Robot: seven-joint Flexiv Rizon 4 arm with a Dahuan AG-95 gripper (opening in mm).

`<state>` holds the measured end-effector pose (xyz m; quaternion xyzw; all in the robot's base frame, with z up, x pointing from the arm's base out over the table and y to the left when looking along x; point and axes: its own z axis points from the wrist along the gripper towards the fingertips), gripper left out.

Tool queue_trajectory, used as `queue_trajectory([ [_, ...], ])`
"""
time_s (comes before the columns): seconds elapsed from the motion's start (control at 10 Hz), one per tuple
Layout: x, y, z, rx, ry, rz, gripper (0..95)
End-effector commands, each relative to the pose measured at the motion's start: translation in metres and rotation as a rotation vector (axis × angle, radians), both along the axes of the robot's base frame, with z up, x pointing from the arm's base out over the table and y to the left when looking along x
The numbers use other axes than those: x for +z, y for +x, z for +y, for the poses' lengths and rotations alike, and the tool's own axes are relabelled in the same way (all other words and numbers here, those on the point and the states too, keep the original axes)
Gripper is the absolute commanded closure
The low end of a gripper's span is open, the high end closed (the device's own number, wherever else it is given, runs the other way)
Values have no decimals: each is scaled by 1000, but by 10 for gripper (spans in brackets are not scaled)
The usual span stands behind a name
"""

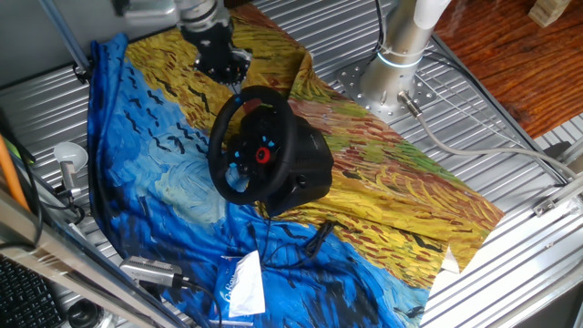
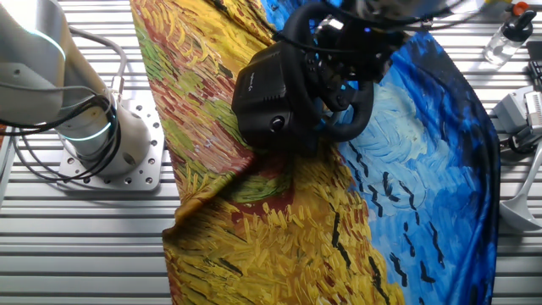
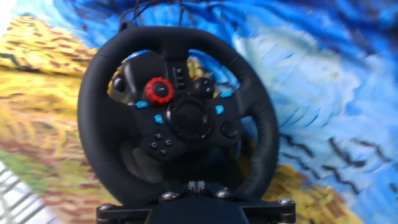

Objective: Rotate the steering wheel 90 degrees counterclockwise

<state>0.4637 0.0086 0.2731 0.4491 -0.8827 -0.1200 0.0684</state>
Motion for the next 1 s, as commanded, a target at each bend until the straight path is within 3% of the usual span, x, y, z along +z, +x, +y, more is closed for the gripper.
queue_trajectory([
  [0.1, 0, -2, 1, -11, -227, -63, 950],
  [0.5, -1, -3, -1, -11, -235, -65, 950],
  [1.0, -4, -7, -7, -28, -218, -77, 950],
])
